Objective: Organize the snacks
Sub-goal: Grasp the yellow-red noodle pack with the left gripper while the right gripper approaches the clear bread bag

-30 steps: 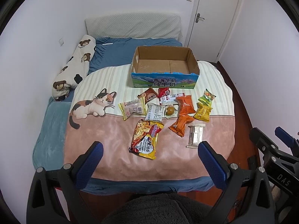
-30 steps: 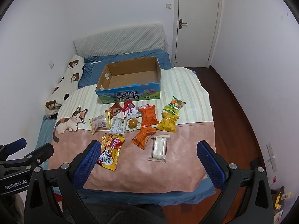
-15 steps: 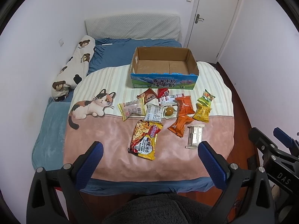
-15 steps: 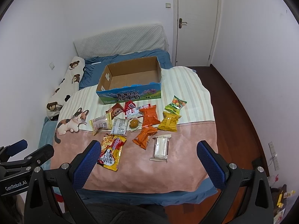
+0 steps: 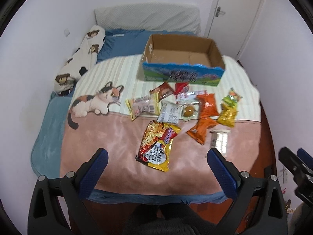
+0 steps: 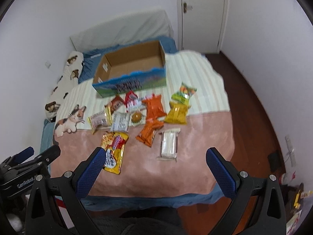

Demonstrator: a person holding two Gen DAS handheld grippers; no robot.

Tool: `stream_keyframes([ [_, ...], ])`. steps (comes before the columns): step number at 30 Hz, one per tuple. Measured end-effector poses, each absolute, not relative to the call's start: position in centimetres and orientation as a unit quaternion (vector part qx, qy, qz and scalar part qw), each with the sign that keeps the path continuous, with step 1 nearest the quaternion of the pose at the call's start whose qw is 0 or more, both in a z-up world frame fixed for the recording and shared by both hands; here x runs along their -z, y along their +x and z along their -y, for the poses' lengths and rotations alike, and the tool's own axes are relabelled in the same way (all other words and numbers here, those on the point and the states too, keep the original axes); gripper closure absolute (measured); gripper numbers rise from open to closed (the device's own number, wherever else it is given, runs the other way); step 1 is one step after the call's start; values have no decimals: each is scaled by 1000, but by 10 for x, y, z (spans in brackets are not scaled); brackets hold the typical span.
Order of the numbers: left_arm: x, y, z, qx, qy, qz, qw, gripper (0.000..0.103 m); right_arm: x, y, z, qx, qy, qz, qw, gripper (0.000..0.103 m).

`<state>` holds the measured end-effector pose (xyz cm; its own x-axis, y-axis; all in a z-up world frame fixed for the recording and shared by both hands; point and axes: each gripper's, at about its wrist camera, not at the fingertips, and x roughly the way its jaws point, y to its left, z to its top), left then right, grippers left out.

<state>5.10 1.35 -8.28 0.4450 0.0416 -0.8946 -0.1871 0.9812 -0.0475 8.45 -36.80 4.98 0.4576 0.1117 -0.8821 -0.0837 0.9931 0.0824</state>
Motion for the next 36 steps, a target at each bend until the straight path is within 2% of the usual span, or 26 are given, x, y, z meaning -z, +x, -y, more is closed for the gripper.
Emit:
stream_keyframes([
  [8,196,103,-35,-80,-64,-602,792,0,74,133,366,-62,56,-605,792,0],
  [15,290,139,-35,-64,-69,-654,751,0,170,169,365,-54,78,-648,756,0],
  [20,347,155,-30,-46,-101,-687,718,0,197,191,367,-55,74,-662,743,0],
  [24,378,162,-24,-47,-78,-703,705,0,208,202,368,-60,74,-669,737,0],
  [34,401,163,-33,-32,-99,-702,704,0,214,205,364,-80,60,-678,728,0],
  [36,393,163,-39,-52,-109,-680,724,7,212,206,363,-81,59,-676,730,0],
])
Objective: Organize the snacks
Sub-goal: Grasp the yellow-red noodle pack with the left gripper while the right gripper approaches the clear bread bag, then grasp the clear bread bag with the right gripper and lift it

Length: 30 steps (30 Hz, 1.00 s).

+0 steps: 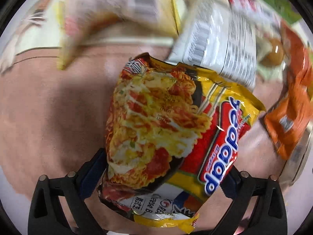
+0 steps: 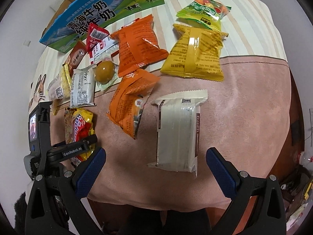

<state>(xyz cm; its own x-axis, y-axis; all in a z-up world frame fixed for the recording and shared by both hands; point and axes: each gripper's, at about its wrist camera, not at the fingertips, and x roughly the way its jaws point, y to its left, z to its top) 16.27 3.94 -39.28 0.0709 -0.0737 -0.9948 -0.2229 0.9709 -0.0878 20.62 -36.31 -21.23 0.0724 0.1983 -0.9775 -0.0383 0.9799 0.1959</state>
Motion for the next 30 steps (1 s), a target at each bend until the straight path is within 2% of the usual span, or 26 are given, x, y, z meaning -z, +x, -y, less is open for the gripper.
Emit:
stream_keyframes([
  [1,386,159,-40,-56,-105,-669,734,9,211,207,363,-79,59,-674,732,0],
  [2,381,157,-39,-55,-99,-661,742,16,210,209,363,-76,60,-673,734,0],
  [9,355,137,-73,-78,-127,-640,754,17,194,222,333,-101,44,-655,747,1],
  [16,342,107,-130,-148,-154,-612,762,17,178,256,183,-242,-199,-604,732,1],
  [23,358,85,-187,-182,-193,-606,750,17,226,276,62,-339,-412,-556,638,1],
  [27,370,90,-170,-181,-176,-617,746,15,249,266,25,-392,-521,-481,586,1],
  [30,371,97,-164,-181,-161,-623,744,13,264,266,17,-411,-558,-469,547,1],
])
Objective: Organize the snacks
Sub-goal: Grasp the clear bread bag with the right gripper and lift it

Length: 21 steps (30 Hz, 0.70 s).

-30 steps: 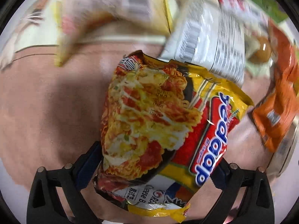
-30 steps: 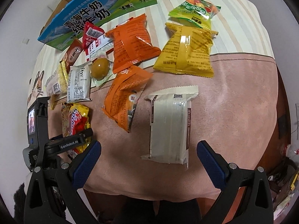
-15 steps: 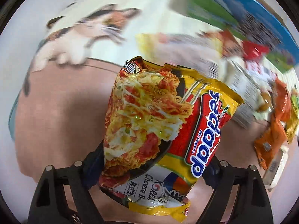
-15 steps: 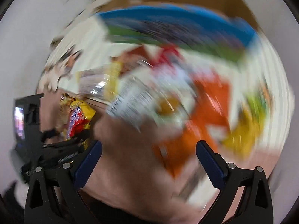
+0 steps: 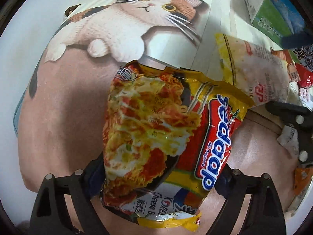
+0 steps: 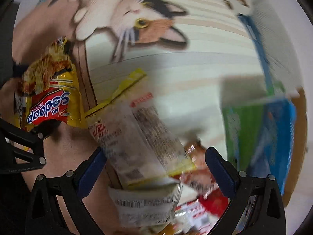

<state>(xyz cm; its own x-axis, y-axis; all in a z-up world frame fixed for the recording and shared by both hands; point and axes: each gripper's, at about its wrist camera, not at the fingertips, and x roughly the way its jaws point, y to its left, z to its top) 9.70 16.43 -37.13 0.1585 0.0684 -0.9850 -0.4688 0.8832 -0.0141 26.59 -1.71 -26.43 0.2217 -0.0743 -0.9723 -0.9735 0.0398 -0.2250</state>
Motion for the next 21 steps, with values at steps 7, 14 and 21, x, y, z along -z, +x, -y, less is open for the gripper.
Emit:
stream_keyframes([
  [7,362,116,-179,-165,-171,-630,739,13,277,295,38,-401,-463,-563,555,27],
  [14,355,148,-200,-175,-172,-642,726,12,262,345,136,-289,-111,-747,589,27],
  [21,358,140,-194,-183,-186,-642,721,16,218,350,160,-326,-158,-698,618,11],
])
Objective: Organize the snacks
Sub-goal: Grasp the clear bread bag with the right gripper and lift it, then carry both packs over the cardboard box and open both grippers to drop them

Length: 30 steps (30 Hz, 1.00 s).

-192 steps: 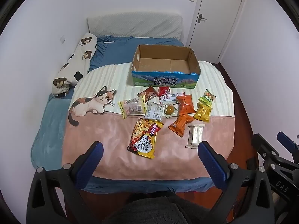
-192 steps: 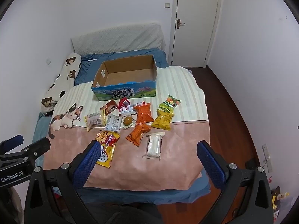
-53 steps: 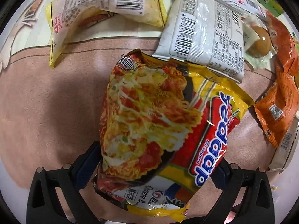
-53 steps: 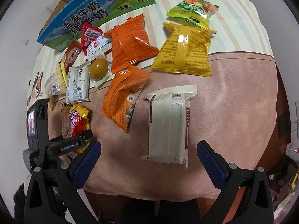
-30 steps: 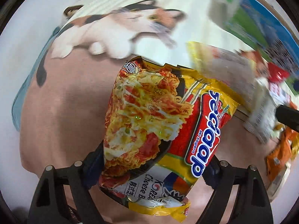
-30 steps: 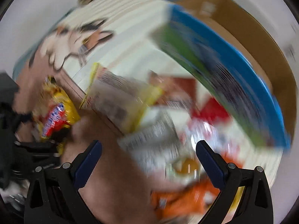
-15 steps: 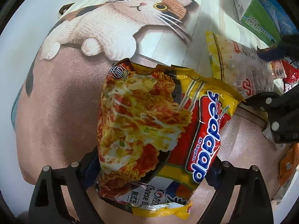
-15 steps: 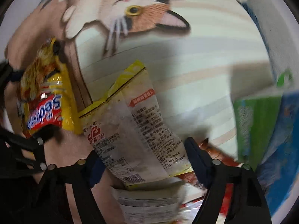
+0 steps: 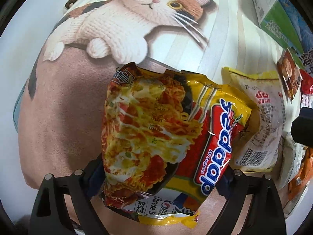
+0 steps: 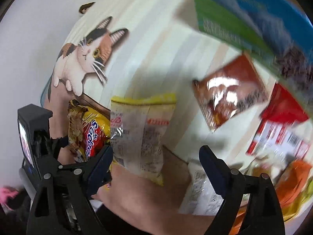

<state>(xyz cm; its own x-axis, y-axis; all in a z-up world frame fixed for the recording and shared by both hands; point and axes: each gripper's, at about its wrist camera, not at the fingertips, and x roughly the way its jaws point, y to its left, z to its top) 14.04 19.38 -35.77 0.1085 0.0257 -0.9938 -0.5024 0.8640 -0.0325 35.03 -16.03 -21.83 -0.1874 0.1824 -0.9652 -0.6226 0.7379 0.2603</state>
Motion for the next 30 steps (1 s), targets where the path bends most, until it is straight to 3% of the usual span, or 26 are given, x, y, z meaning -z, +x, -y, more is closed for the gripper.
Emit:
stream_keyframes([
  [8,354,138,-199,-234,-216,-624,714,17,253,368,166,-279,-121,-750,588,14],
  [9,353,138,-203,-237,-222,-623,712,17,255,369,170,-262,-119,-747,599,18],
  [11,349,141,-207,-243,-223,-622,710,17,252,377,183,-221,-118,-739,626,36],
  [13,343,147,-207,-245,-218,-620,712,17,242,383,197,-205,-96,-734,640,49],
  [14,339,149,-207,-245,-219,-619,713,17,235,386,205,-201,-86,-734,643,51],
  [21,280,170,-187,-223,-225,-592,741,17,170,401,263,-213,-15,-710,671,54],
  [30,159,245,-115,-102,-213,-539,808,17,49,380,337,-207,86,-653,723,54],
])
